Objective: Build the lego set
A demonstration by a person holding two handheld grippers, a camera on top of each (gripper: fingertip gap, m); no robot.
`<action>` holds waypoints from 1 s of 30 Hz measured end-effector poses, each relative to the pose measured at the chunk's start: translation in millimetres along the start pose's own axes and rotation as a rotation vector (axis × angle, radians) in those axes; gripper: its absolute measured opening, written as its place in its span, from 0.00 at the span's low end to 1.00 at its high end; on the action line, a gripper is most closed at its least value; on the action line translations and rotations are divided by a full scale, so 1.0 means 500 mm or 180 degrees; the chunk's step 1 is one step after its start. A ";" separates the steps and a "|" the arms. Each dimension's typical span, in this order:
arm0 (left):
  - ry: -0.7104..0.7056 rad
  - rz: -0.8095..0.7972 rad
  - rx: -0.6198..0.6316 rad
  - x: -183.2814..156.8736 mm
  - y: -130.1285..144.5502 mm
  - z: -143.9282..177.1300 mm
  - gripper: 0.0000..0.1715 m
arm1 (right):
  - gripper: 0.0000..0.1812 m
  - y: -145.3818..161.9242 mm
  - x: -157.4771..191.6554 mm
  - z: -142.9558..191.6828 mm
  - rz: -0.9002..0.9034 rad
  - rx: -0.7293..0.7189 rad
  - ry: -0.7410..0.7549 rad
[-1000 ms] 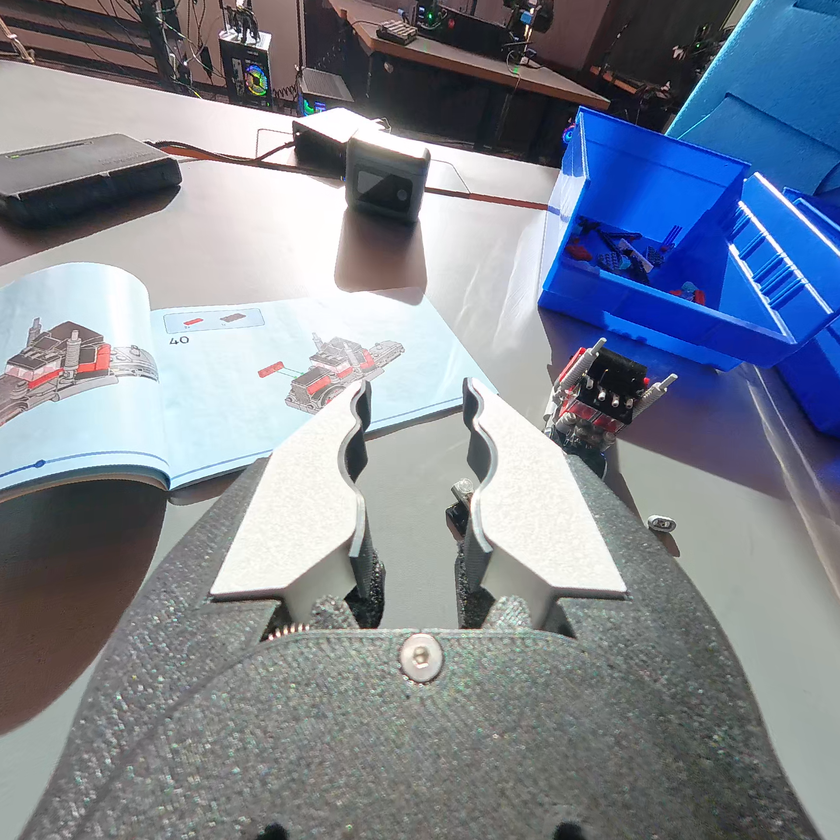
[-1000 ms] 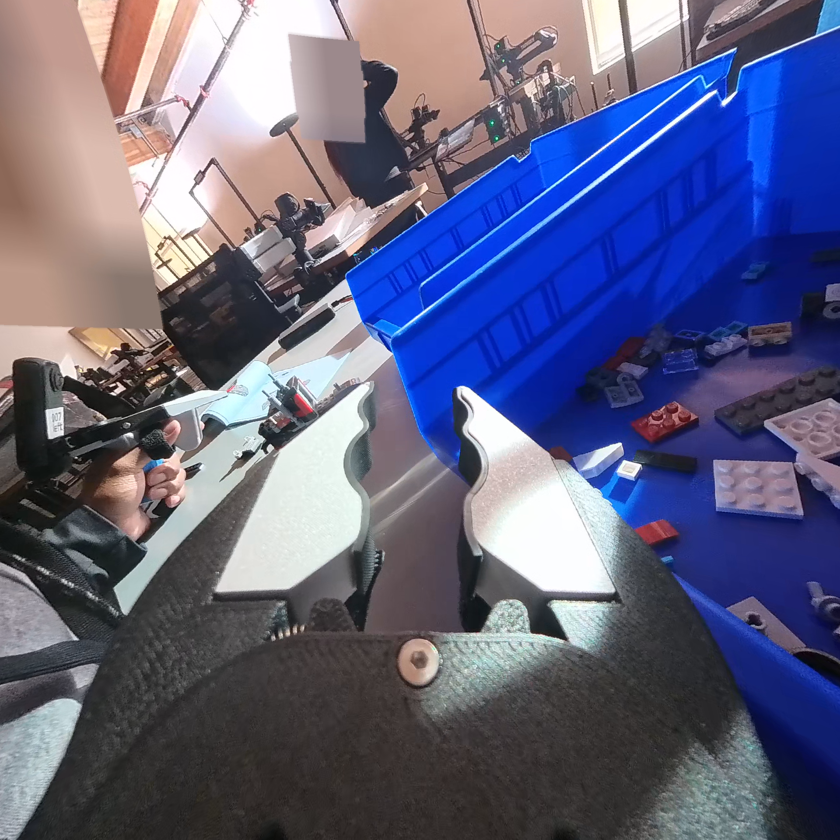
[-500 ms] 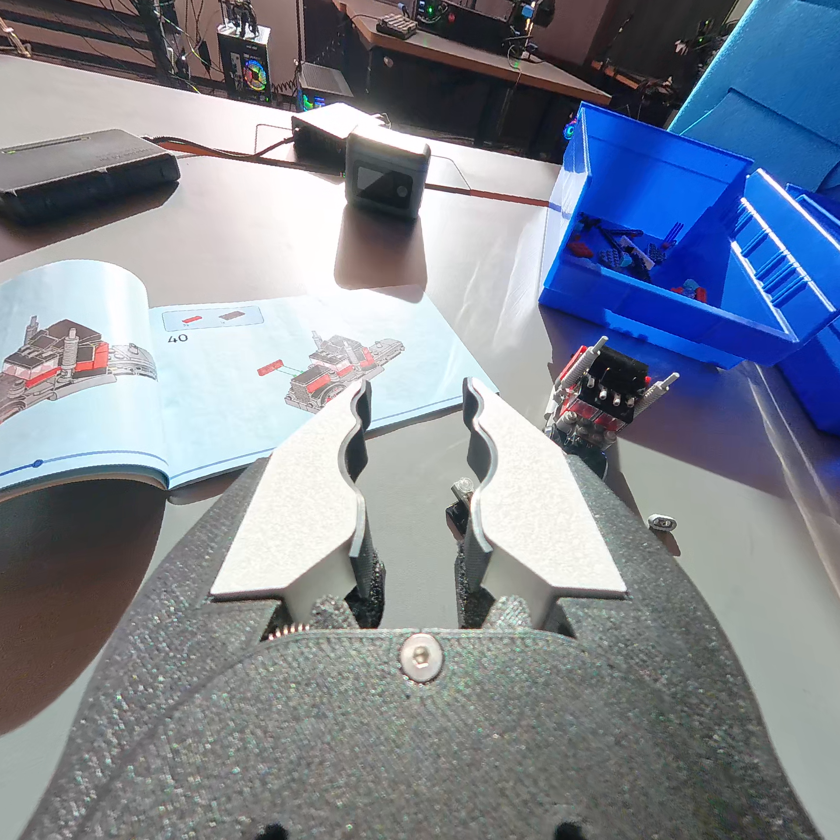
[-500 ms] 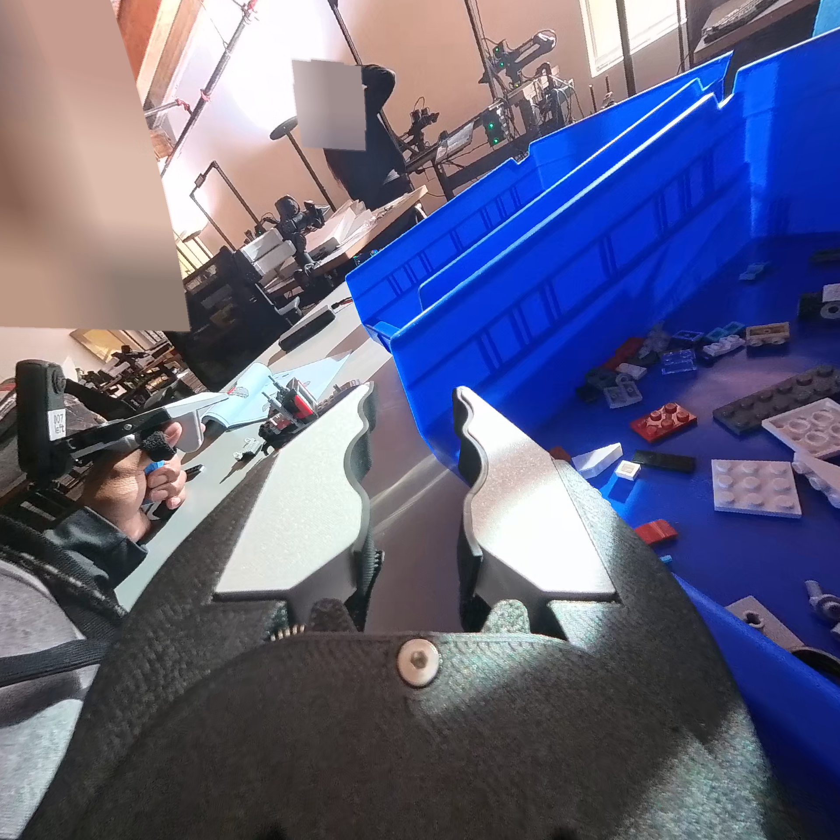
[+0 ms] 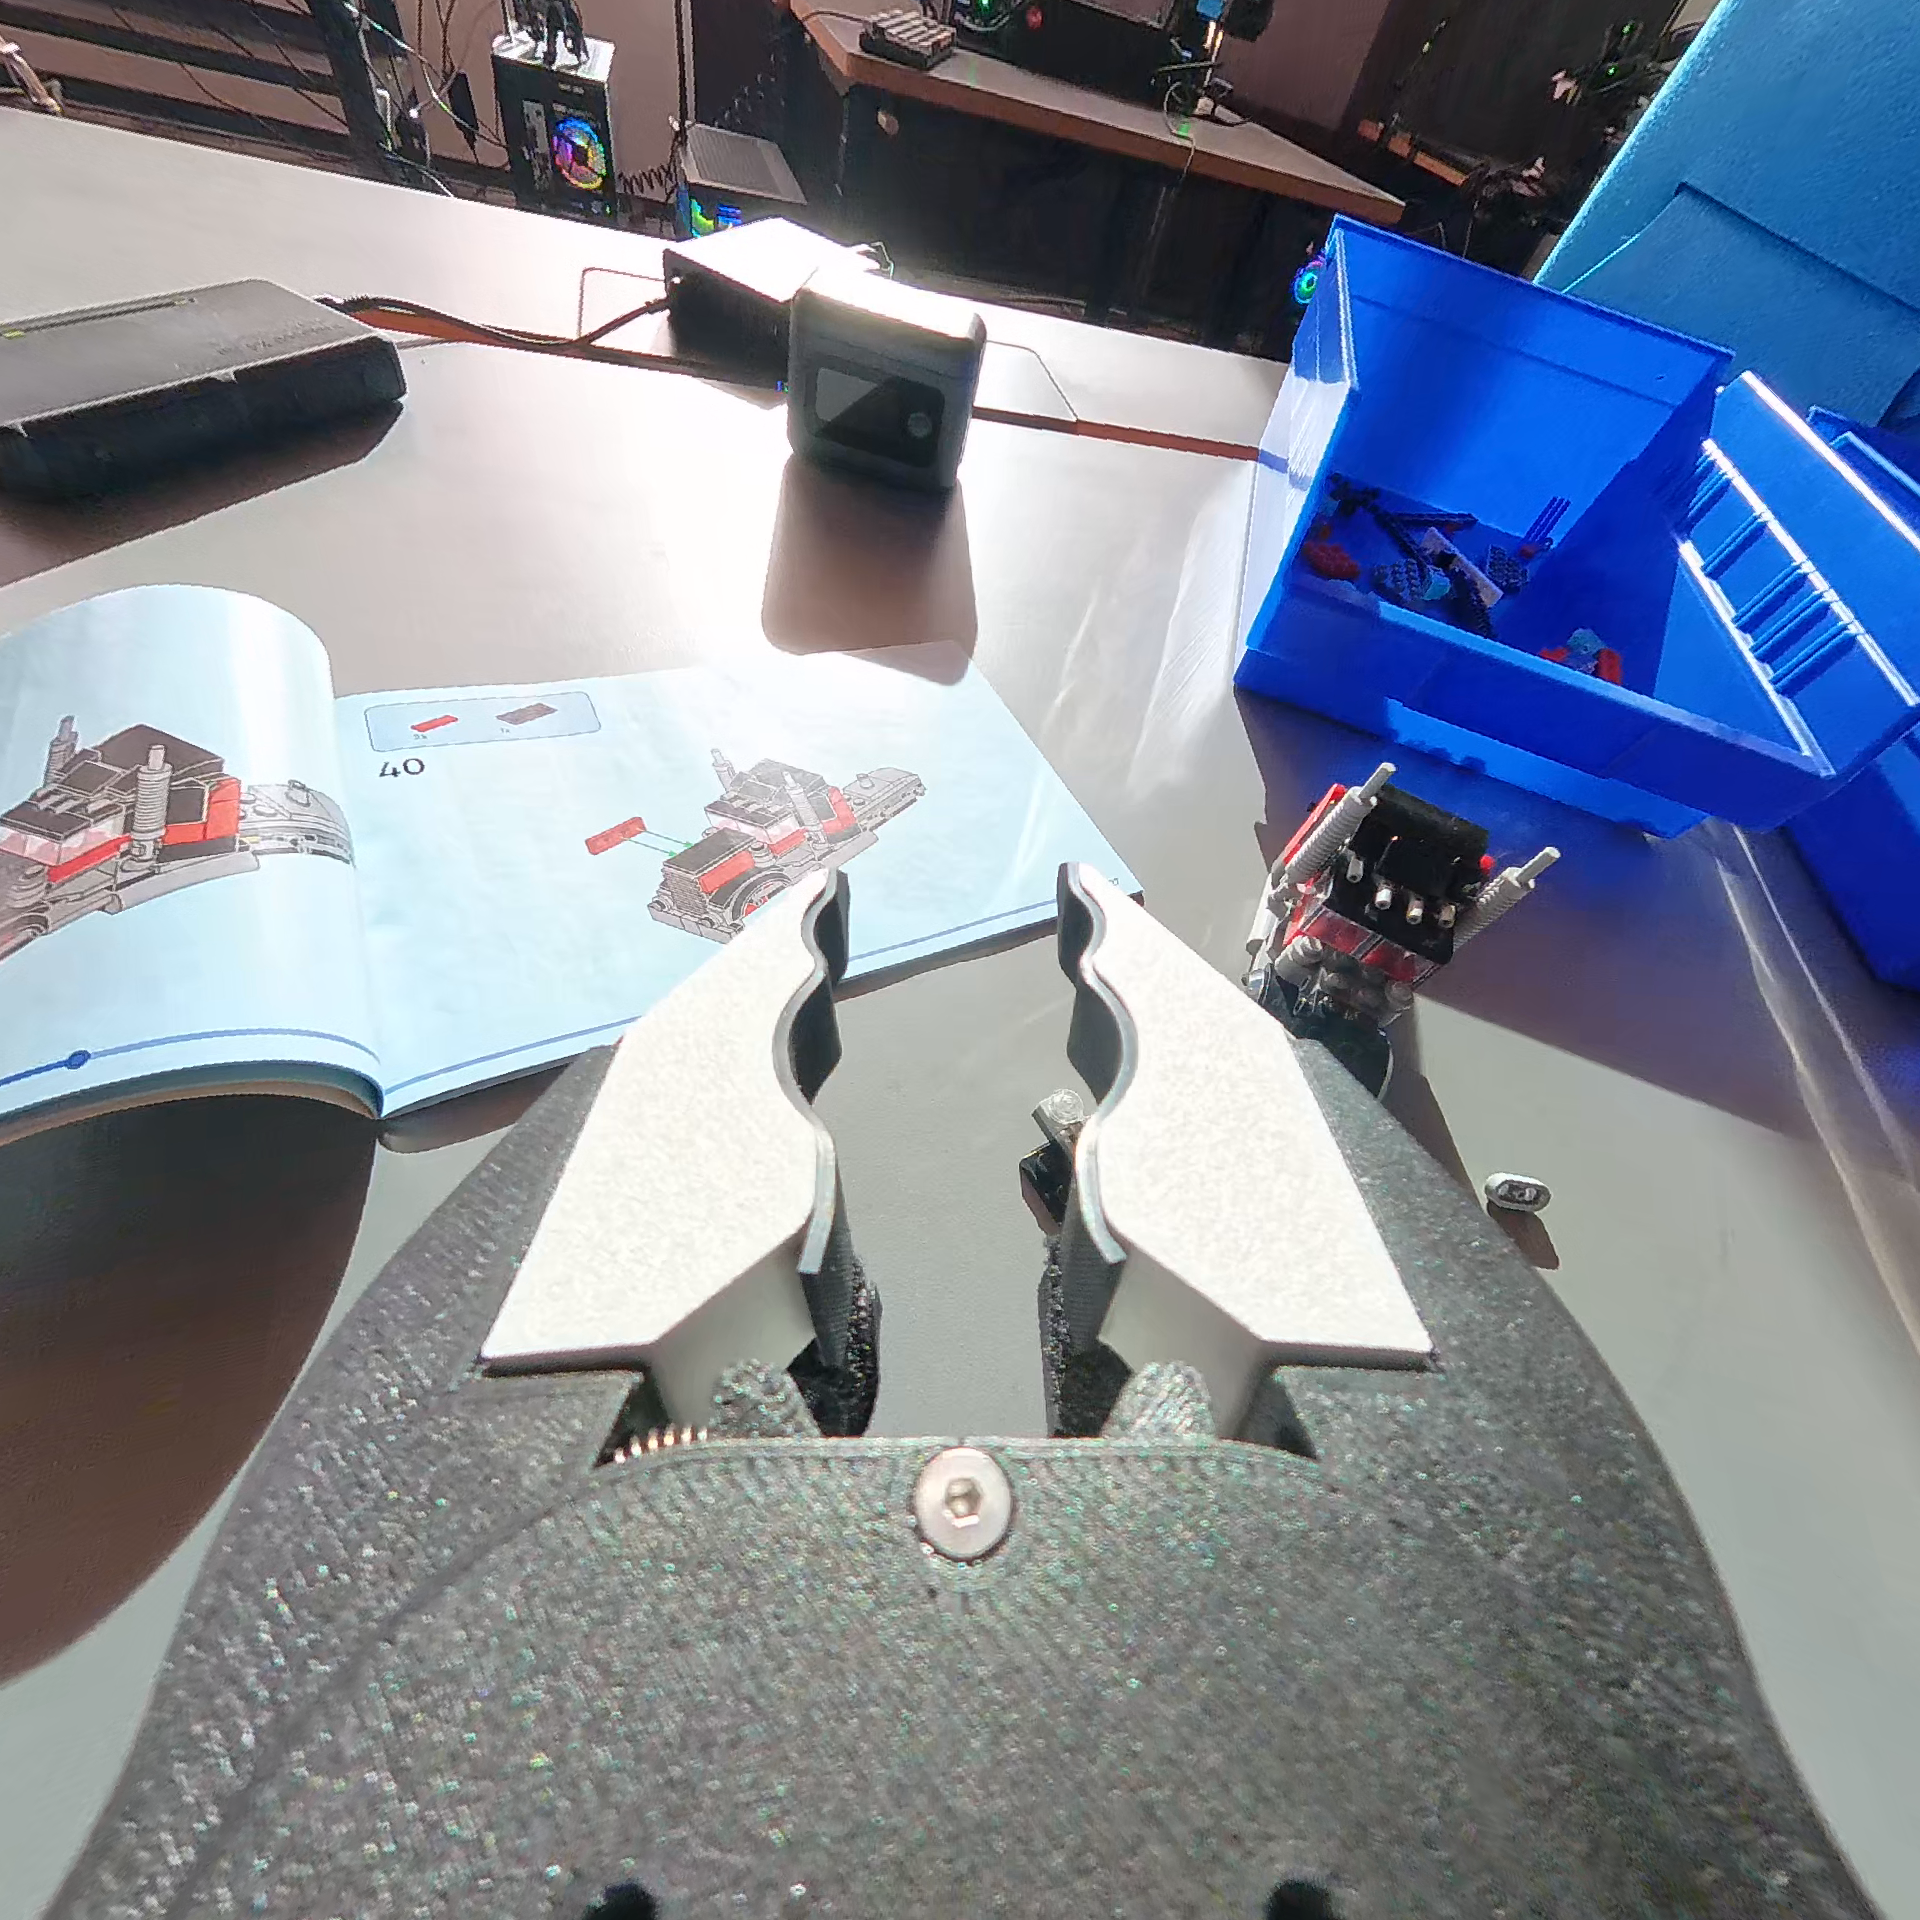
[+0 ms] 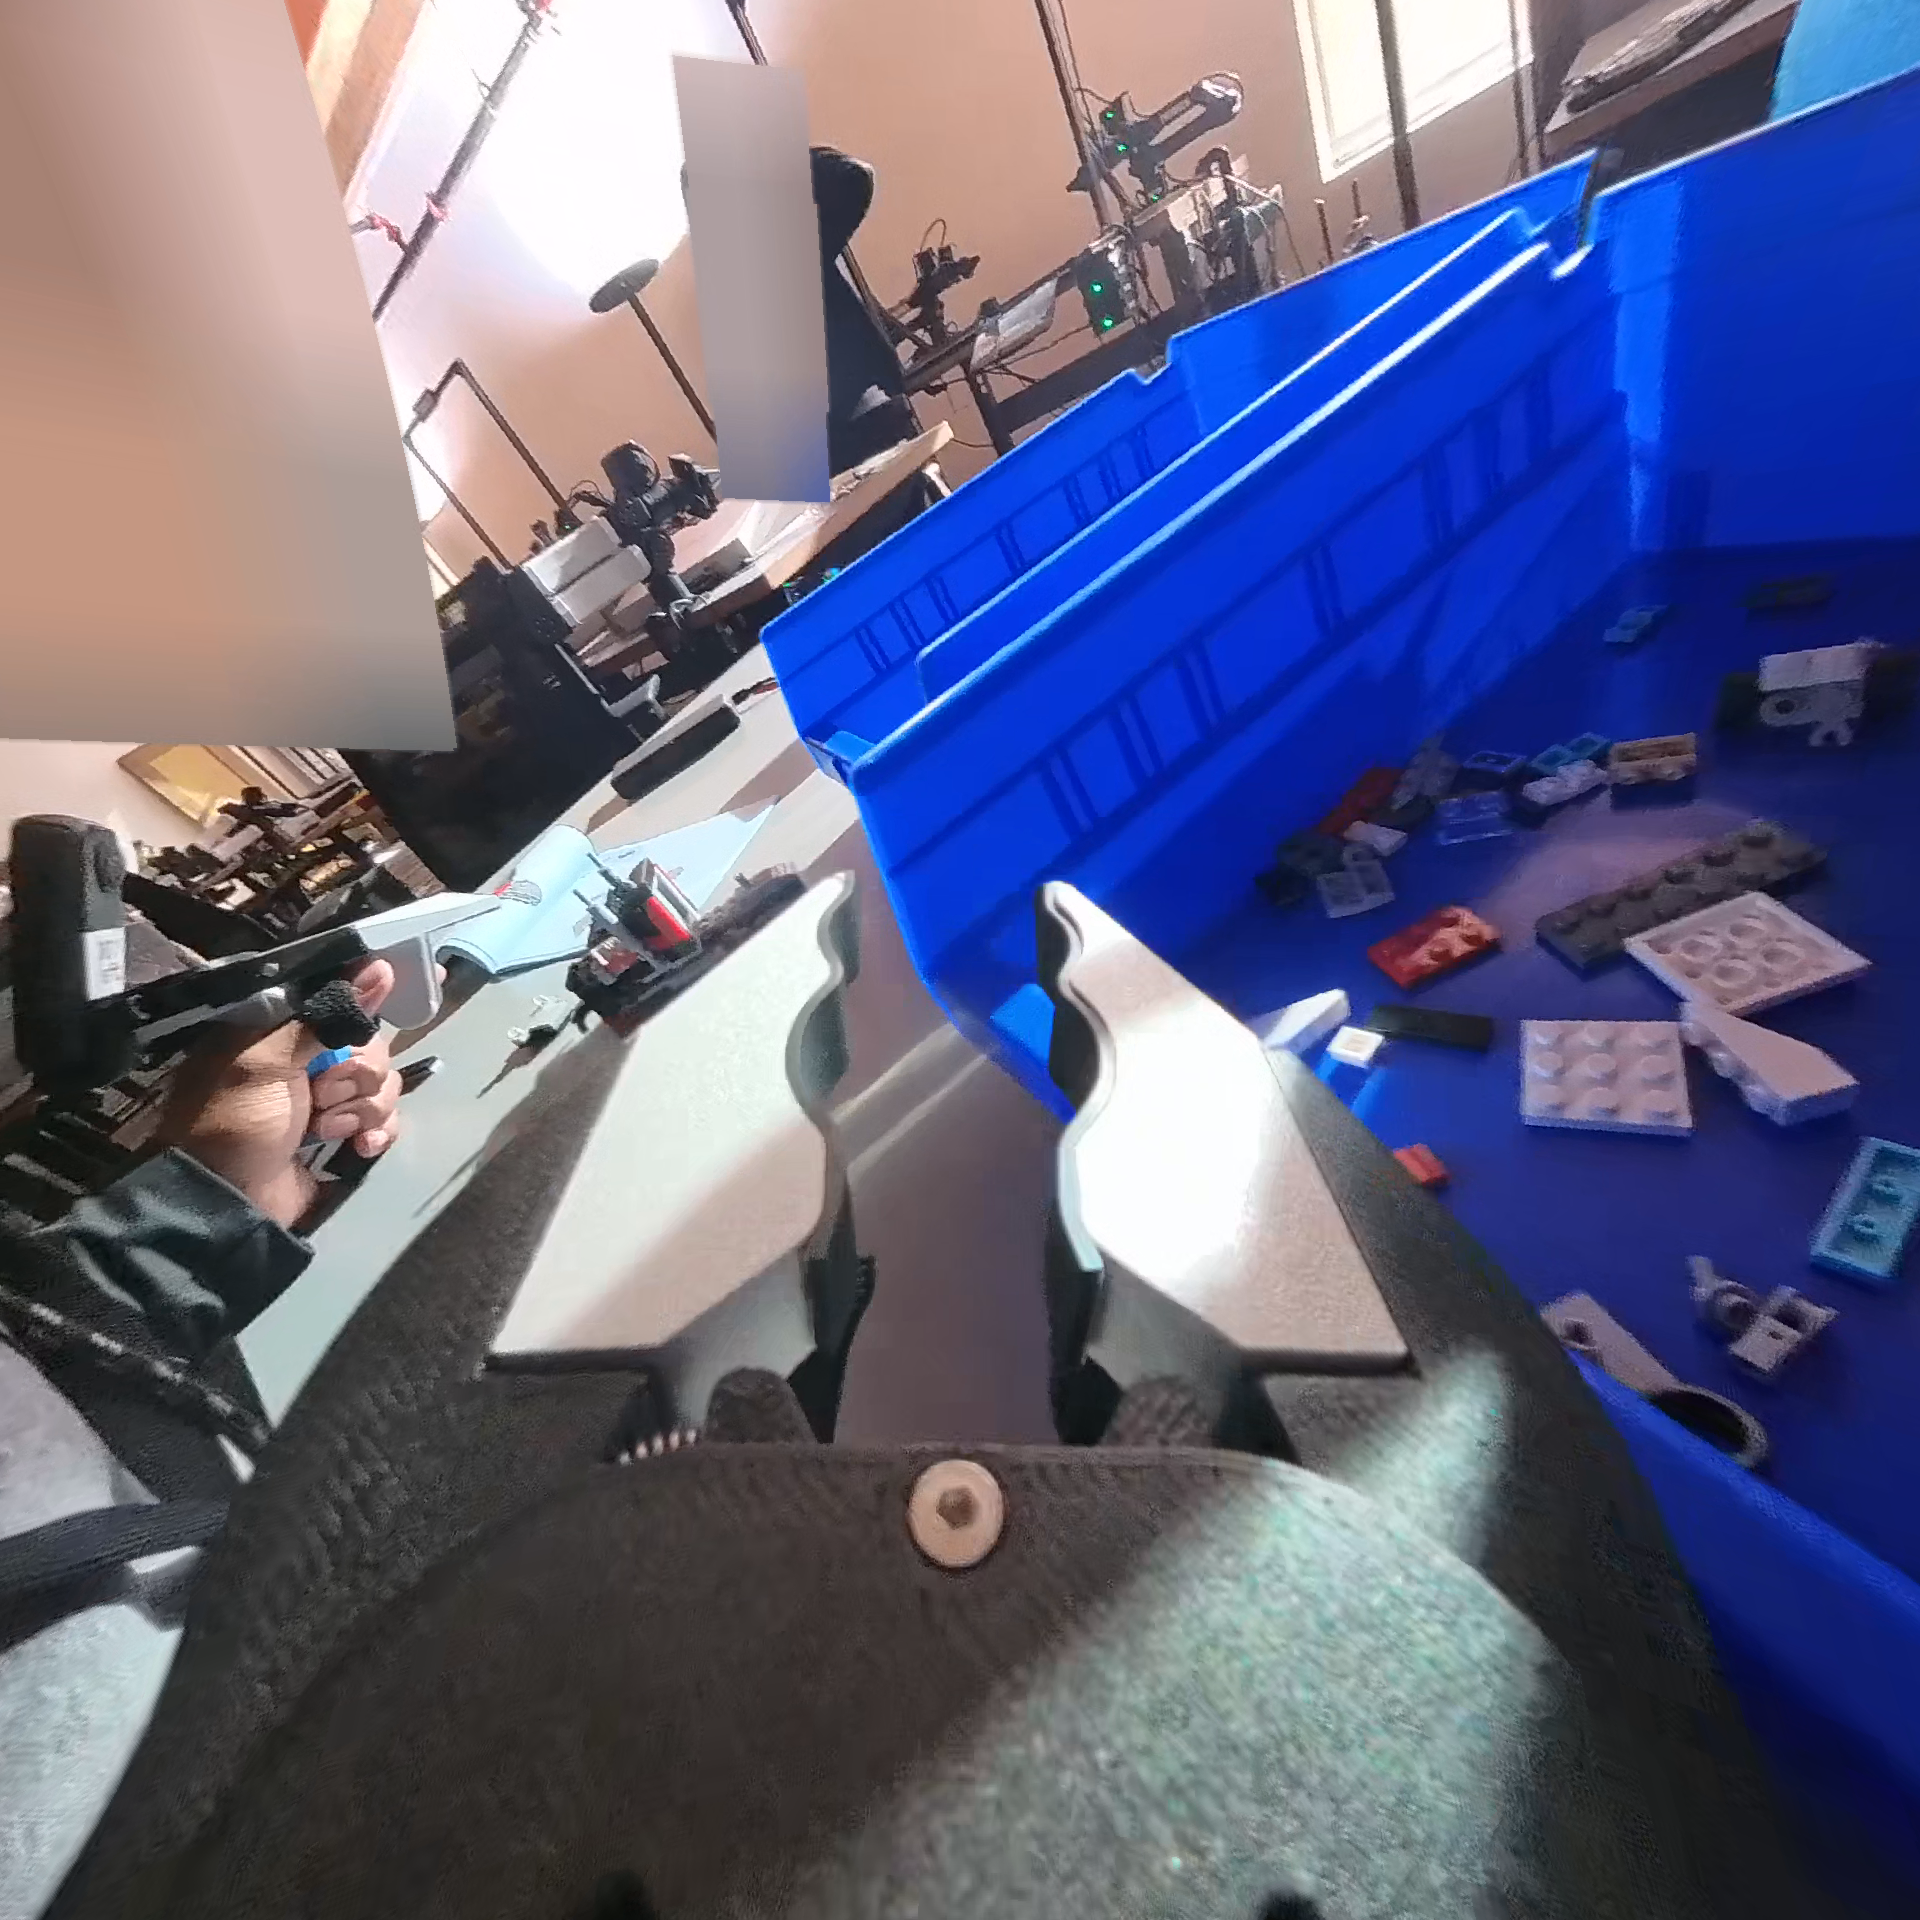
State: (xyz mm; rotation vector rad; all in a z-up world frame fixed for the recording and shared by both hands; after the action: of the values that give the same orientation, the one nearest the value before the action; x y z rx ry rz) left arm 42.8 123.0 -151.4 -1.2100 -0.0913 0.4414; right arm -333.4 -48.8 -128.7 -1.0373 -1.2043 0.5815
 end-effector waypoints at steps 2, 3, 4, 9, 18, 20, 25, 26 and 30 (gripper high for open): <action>-0.0008 -0.0021 0.0010 -0.001 0.001 -0.001 0.24 | 0.18 -0.008 -0.014 0.021 0.0021 -0.0034 0.0078; -0.0015 -0.0039 0.0026 -0.002 0.002 -0.002 0.24 | 0.17 -0.011 -0.019 0.031 0.0052 -0.0053 0.0109; -0.0025 -0.0062 0.0048 -0.003 0.003 -0.003 0.24 | 0.17 -0.014 -0.022 0.040 0.0077 -0.0072 0.0132; -0.0148 -0.0311 0.0152 -0.011 0.012 -0.011 0.24 | 0.16 -0.029 -0.025 0.073 0.0098 -0.0271 0.0105; -0.0276 -0.0564 0.0121 -0.020 0.013 -0.011 0.24 | 0.16 -0.038 -0.018 0.084 0.0040 -0.0420 -0.0079; -0.0297 -0.0554 0.0106 -0.019 0.012 -0.010 0.24 | 0.16 -0.038 -0.019 0.086 0.0026 -0.0418 -0.0114; -0.0336 -0.0584 0.0103 -0.019 0.012 -0.010 0.24 | 0.16 -0.042 -0.026 0.092 0.0012 -0.0431 -0.0097; -0.0342 -0.0591 0.0109 -0.019 0.012 -0.010 0.24 | 0.16 -0.042 -0.026 0.092 0.0015 -0.0430 -0.0101; -0.0346 -0.0602 0.0124 -0.019 0.013 -0.012 0.24 | 0.16 -0.041 -0.026 0.091 0.0001 -0.0427 -0.0115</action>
State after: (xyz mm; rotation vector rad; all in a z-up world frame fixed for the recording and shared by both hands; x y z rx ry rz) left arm 33.8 116.0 -158.0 -1.1272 -0.2870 0.3413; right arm -383.3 -53.5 -116.0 -1.1439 -1.2886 0.5271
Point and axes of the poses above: each gripper's, where its closed fingertips meet, z back along the fingers, y out of its underside, x = y × z across the jaws, the point moved 3 cm from there along z, back along the fingers, and after that the axes turned 7 degrees about -y, right-handed, at the moved point
